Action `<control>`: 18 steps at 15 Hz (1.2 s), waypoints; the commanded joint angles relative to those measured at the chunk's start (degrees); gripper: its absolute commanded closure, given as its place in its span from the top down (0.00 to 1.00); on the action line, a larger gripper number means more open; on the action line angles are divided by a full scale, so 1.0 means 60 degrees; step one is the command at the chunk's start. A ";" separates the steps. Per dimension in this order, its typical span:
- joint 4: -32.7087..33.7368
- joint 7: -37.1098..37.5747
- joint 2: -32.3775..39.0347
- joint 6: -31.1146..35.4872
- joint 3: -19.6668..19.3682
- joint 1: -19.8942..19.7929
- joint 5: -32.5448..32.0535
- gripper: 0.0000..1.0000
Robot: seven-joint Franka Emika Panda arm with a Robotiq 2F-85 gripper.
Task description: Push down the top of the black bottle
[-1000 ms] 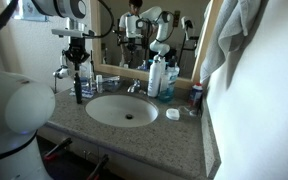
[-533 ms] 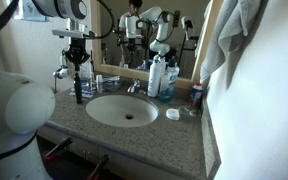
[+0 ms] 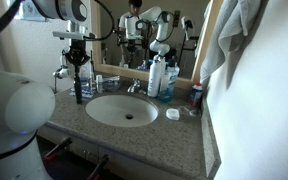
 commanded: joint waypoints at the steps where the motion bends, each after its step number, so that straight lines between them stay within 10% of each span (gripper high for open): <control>1: 0.0177 -0.0236 0.0181 -0.0135 -0.0023 -0.0025 0.0167 0.00; 18: -0.0135 -0.0220 0.0541 -0.0015 -0.0028 -0.0047 0.0246 0.00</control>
